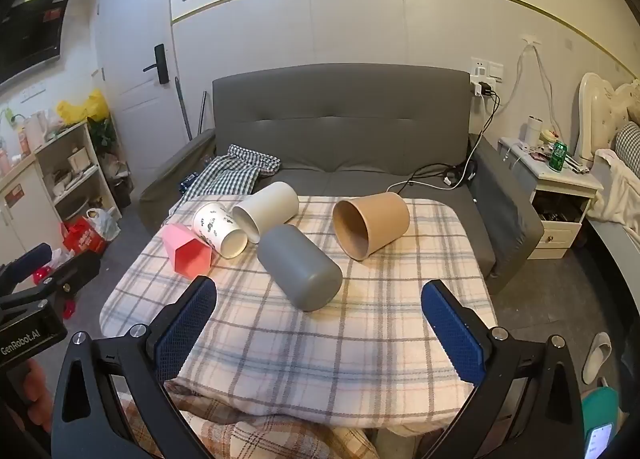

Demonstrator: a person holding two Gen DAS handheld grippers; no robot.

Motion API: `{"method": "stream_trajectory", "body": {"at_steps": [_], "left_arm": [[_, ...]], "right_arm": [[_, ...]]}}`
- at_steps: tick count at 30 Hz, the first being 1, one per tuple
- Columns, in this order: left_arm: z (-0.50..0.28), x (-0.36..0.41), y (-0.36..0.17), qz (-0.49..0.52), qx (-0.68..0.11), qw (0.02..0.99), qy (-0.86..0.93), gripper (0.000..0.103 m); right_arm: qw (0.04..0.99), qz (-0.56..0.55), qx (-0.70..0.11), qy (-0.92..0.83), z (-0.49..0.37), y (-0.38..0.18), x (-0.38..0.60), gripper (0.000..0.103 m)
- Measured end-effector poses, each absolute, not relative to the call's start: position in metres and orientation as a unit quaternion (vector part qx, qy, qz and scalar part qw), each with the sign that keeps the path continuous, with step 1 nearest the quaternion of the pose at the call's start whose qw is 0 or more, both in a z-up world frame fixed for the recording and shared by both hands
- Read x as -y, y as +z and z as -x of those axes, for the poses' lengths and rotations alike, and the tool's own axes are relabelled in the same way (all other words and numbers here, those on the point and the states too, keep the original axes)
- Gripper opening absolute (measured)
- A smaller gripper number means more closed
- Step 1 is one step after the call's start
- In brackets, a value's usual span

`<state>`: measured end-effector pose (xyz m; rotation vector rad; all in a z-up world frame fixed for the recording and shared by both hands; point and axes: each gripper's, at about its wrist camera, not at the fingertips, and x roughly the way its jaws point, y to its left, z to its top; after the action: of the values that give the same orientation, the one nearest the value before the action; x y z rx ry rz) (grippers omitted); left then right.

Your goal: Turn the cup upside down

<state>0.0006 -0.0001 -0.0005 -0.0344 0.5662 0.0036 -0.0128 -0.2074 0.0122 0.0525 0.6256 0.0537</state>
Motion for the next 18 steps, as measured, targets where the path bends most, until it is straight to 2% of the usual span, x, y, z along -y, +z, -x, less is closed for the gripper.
{"method": "stream_trajectory", "body": {"at_steps": [18], "left_arm": [[0.0038, -0.0022, -0.0011, 0.018, -0.28, 0.96, 0.0, 0.103]], "right_arm": [[0.949, -0.022, -0.313, 0.024, 0.0117, 0.0101, 0.2081, 0.103]]}}
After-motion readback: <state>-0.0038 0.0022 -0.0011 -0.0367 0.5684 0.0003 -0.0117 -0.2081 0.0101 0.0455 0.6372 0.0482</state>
